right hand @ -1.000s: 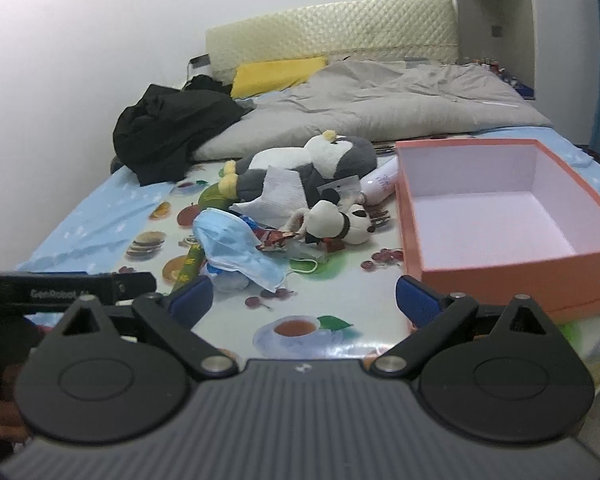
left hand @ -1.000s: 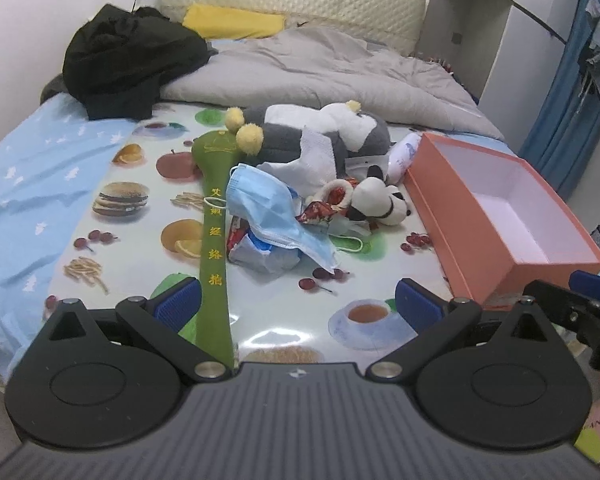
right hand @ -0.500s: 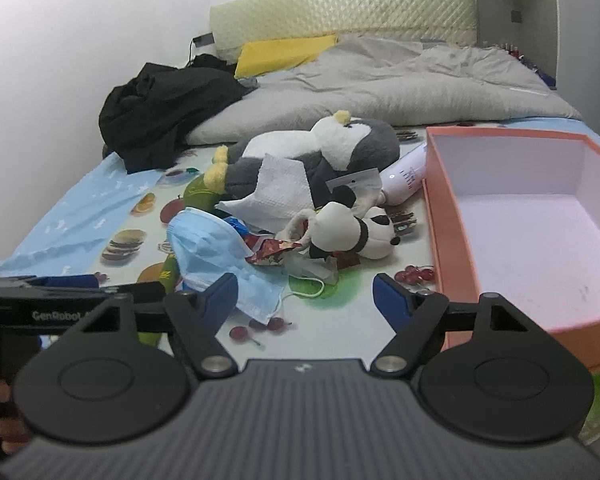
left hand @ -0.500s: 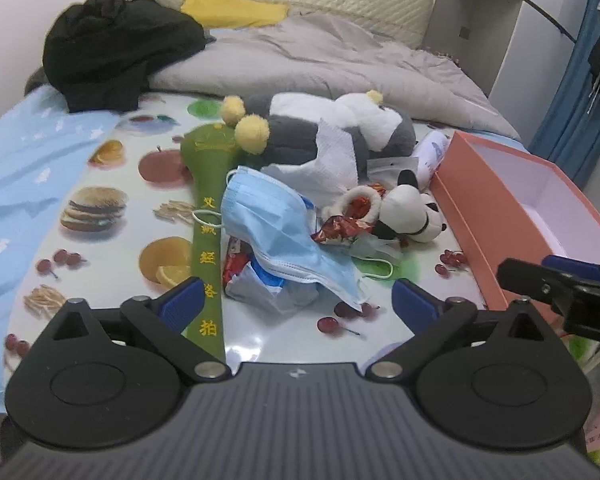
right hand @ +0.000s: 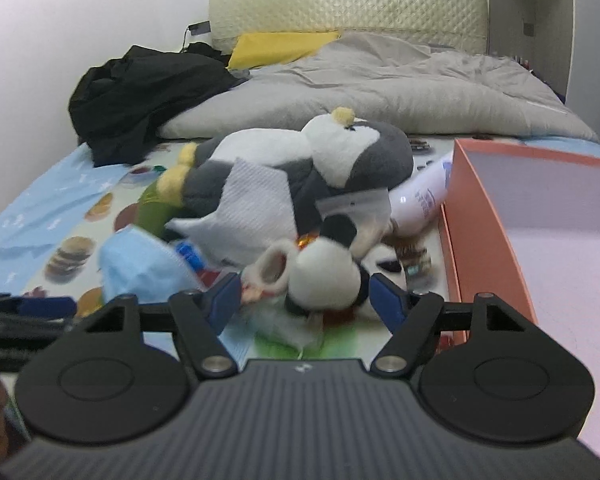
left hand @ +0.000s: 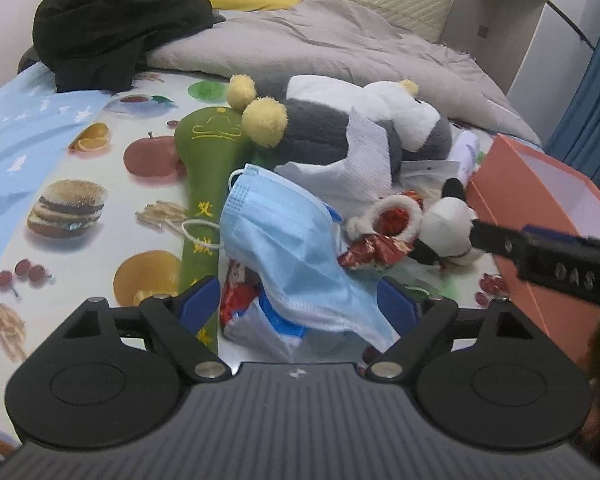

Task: Organize soft objects
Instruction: 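Reach the right tool to the small panda plush and close on it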

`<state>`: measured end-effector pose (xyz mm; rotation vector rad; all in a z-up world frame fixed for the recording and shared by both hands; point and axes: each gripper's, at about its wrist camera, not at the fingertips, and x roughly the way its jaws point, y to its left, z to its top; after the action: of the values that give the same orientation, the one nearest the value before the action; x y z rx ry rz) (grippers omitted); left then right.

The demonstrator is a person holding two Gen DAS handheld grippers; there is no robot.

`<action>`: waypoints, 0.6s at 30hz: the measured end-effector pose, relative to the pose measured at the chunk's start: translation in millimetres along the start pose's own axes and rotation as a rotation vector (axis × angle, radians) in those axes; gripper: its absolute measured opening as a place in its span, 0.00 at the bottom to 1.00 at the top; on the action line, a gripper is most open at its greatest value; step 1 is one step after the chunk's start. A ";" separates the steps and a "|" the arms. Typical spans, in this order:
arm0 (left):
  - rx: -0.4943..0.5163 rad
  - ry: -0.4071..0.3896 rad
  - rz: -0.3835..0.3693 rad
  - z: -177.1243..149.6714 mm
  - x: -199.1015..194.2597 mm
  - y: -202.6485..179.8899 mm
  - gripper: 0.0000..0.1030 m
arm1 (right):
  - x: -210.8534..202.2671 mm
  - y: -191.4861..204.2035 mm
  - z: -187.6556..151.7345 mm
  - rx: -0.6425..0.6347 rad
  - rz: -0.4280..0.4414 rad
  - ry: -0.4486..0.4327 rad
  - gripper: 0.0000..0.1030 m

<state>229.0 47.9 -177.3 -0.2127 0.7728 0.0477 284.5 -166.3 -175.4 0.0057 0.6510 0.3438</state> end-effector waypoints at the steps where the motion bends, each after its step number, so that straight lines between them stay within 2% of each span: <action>1: 0.004 -0.002 0.007 0.6 3.1 -0.7 0.86 | 6.4 -1.0 3.2 0.002 0.003 0.002 0.71; 6: 0.017 -0.010 0.027 3.6 19.9 -3.4 0.78 | 37.0 -1.1 13.0 -0.051 -0.002 0.012 0.69; 10: -0.002 -0.006 0.008 4.7 29.3 -1.2 0.63 | 56.8 -2.6 15.2 -0.082 -0.027 0.021 0.69; 13: 0.001 -0.013 0.015 5.0 30.9 -1.8 0.47 | 67.8 -2.7 15.0 -0.104 -0.041 0.032 0.68; 15: -0.016 -0.026 -0.002 5.4 29.1 -0.2 0.40 | 72.4 -2.2 13.6 -0.118 -0.046 0.047 0.62; 17: -0.027 -0.035 -0.013 6.1 26.8 1.3 0.27 | 75.5 -1.6 12.6 -0.120 -0.049 0.064 0.55; 18: -0.035 -0.038 -0.018 6.6 25.3 2.1 0.26 | 75.8 -1.8 12.1 -0.118 -0.044 0.069 0.51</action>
<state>251.4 50.5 -190.7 -0.2518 0.7323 0.0482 348.4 -142.9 -210.8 -0.1335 0.6977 0.3405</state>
